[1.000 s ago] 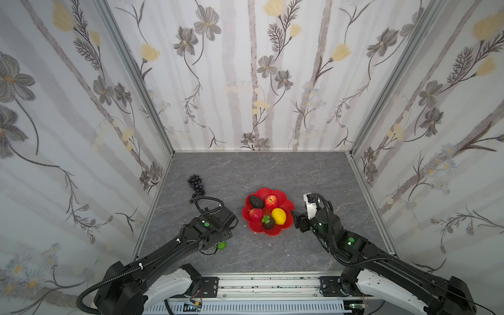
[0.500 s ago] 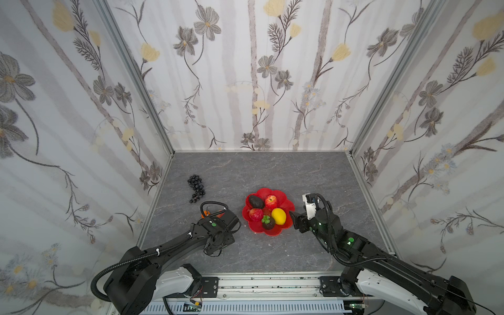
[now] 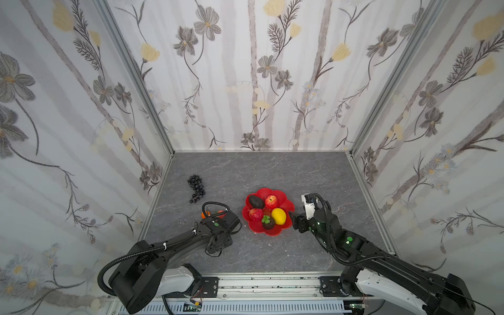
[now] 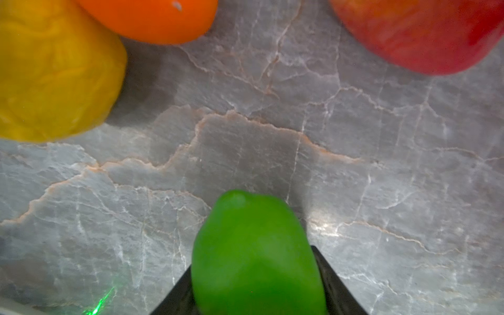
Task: Arrange fruit in a fruit bowl
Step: Pick up the fruit from the bottom-left of the table.
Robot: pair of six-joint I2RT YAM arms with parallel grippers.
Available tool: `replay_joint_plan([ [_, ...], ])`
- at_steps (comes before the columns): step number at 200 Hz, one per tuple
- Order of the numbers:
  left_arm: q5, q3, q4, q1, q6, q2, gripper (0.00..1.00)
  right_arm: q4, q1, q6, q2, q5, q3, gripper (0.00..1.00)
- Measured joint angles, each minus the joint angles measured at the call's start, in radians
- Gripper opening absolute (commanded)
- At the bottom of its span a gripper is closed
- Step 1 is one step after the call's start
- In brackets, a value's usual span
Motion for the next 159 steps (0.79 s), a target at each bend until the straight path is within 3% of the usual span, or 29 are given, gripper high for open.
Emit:
replay_joint_plan([
  [77,-0.026,0.018,0.049,0.0,0.118,-0.096,0.44,0.002,0.0,0.014,0.002,0.0,0.0,0.76],
  [159,0.041,0.1,0.418,-0.079,0.541,-0.151,0.44,-0.013,0.0,0.144,-0.037,-0.029,0.055,0.76],
])
